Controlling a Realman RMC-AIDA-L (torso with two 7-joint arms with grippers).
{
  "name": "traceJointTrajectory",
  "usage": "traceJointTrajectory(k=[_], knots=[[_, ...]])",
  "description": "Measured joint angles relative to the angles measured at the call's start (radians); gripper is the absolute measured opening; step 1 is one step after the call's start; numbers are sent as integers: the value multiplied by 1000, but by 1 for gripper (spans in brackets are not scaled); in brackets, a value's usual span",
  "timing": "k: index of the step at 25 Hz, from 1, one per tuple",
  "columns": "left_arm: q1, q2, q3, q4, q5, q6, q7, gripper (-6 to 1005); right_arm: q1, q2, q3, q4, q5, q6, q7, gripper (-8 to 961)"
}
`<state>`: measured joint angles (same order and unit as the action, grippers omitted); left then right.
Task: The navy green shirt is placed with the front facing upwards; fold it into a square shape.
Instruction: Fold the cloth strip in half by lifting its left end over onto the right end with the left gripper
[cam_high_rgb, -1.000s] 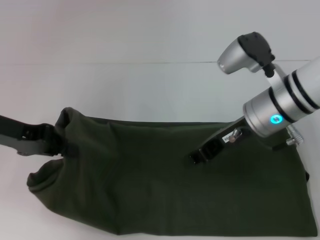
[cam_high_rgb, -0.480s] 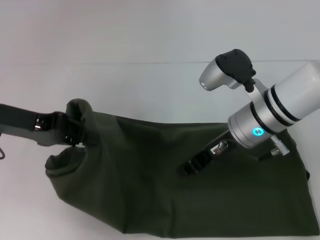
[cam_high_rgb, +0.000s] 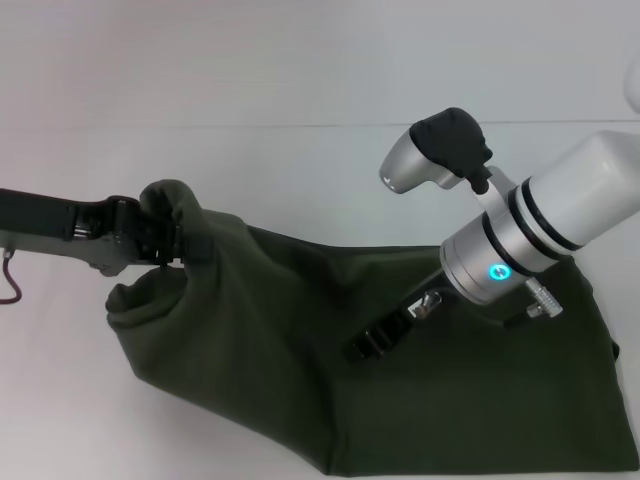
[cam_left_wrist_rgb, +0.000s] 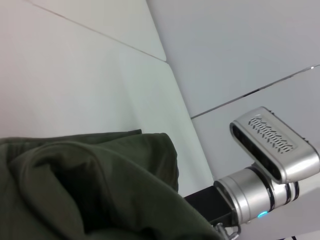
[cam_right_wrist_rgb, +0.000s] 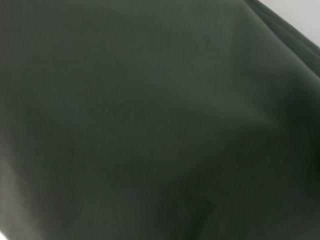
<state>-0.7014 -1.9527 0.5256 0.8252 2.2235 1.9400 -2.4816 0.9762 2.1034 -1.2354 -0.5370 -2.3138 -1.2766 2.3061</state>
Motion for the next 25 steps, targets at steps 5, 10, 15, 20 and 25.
traceJointTrajectory(k=[5,10,15,20,25], knots=[[2,0,0,-1,-20,5,4,62,15,3,-17,28,3,20,4,44],[5,0,1,-3,-47,7,6,62,27,5,-45,39,33,35,4,44],[12,0,1,-11,-78,7,15,61,37,7,-73,51,66,52,9,44],[18,4,1,-16,-99,5,24,61,47,8,-75,82,102,69,16,44],[23,7,-13,-22,-107,5,37,61,53,7,-84,115,157,87,18,44]])
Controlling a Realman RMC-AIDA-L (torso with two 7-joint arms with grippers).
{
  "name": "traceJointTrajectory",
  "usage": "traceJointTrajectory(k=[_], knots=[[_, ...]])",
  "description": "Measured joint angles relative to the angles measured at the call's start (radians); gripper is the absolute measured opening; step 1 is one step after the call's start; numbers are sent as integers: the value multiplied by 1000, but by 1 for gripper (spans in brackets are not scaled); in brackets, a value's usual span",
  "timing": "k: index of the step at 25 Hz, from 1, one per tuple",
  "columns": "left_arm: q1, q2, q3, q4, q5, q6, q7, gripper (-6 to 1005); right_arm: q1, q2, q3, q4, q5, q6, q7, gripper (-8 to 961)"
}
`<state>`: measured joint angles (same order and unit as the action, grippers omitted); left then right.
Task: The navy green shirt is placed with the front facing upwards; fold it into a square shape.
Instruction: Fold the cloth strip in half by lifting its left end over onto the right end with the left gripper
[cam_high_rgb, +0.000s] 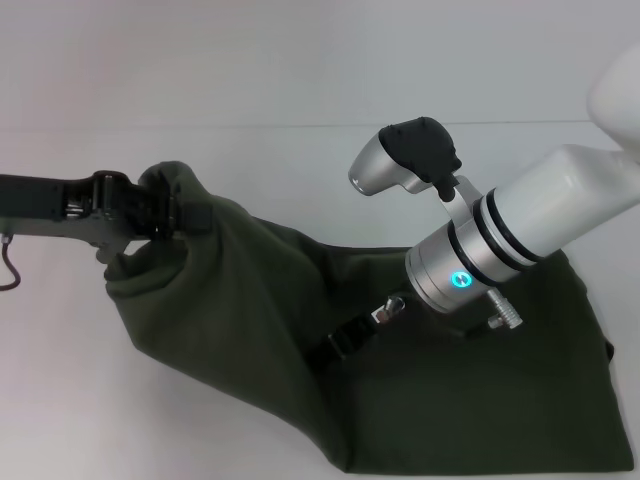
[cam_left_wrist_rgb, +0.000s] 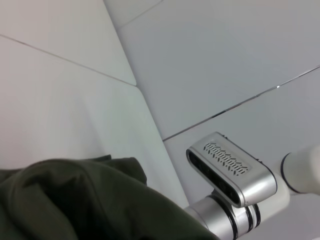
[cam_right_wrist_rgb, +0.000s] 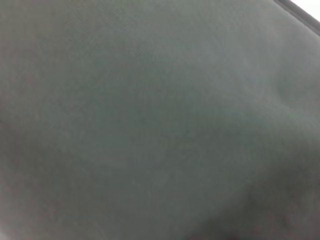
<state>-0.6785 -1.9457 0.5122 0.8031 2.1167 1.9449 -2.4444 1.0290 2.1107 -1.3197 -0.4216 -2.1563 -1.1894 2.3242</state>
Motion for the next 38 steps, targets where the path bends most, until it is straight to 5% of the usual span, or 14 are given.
traceJointTrajectory(k=[38], knots=[[6,10,-9,-8,-105,37,61,62,-13,13,-10,178,405,69,25,45]])
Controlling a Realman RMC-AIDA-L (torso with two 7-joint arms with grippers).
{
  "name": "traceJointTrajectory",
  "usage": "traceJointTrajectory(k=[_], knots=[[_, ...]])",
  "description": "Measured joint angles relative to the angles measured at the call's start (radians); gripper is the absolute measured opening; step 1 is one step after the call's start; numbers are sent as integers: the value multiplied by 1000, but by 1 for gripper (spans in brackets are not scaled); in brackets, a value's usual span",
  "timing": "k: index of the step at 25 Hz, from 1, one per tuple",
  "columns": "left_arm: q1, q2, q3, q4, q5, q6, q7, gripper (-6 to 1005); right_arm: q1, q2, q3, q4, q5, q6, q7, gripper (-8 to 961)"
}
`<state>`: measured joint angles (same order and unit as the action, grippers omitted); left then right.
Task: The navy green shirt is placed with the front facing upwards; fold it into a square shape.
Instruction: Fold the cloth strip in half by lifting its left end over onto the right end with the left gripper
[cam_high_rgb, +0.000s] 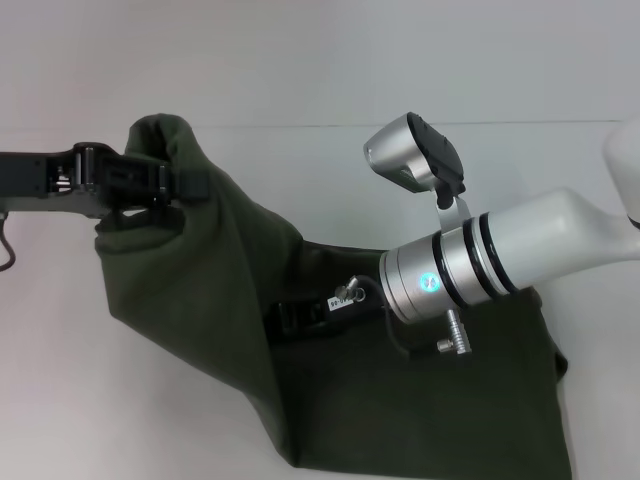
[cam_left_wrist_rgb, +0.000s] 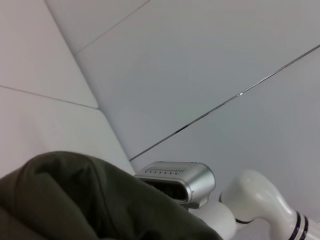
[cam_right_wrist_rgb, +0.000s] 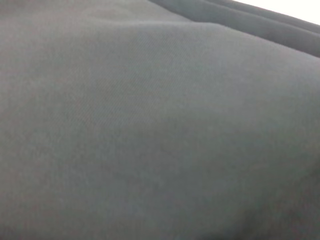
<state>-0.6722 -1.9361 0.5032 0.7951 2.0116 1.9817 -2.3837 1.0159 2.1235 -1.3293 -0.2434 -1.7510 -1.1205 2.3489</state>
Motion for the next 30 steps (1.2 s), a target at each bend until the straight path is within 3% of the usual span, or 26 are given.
traceJointTrajectory(k=[7,30], knots=[[-5,-16,4,-41,-16,-15,13,62,0,-1,-83,1,72,13,-2,45],[-13,-83,5,-126,-94,-64,79,61,-52,-9,-80,-12,114,43,-20,41]])
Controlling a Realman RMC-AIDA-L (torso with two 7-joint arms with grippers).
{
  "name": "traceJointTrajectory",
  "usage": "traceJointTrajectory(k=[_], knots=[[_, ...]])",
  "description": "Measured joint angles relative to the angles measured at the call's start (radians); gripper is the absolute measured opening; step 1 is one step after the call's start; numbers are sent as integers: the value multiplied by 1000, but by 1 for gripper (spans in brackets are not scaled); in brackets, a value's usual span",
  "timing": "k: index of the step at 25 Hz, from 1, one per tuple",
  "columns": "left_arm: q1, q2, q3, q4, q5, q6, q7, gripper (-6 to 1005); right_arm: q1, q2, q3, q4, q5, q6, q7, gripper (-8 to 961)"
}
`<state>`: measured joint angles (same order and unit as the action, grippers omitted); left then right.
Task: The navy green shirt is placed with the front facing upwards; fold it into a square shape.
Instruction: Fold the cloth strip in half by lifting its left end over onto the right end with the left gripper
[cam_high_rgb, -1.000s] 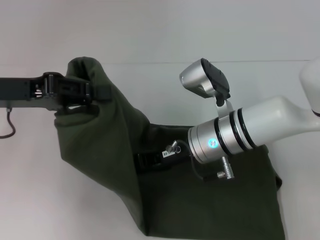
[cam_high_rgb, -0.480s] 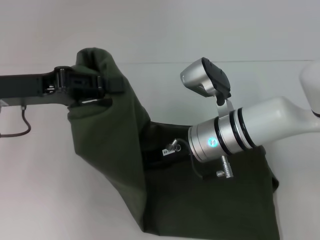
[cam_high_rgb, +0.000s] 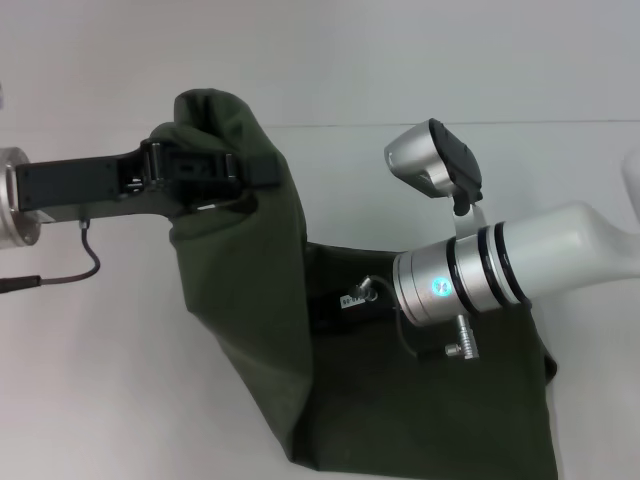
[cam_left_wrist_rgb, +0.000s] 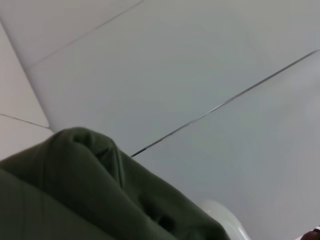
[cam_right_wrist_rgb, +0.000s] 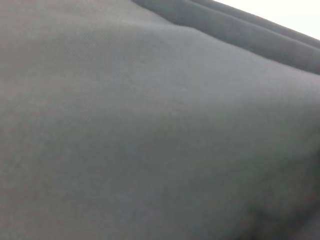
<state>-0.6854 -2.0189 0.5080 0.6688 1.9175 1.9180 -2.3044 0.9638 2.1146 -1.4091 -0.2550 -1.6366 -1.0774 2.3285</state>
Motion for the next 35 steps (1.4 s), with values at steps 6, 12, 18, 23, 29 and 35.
traceJointTrajectory(k=[6,12,18,23,29,35], knots=[[-2,-18,2,-1,-1,-3,12,62,-58,-15,9,-30,0,16,1,41],[-1,-37,9,-2,-1,-12,21,62,-204,-44,91,-160,-2,0,8,42],[-3,-63,22,-12,1,-25,33,62,-303,-67,216,-205,-5,-11,-20,42],[-15,-91,51,-14,-1,-52,38,57,-313,-67,230,-201,-8,8,-41,42],[-31,-125,75,-15,-1,-82,42,60,-314,-65,225,-203,-10,45,-48,42],[-60,-143,95,-80,-7,-140,81,64,-334,-67,276,-206,-6,53,-74,42]])
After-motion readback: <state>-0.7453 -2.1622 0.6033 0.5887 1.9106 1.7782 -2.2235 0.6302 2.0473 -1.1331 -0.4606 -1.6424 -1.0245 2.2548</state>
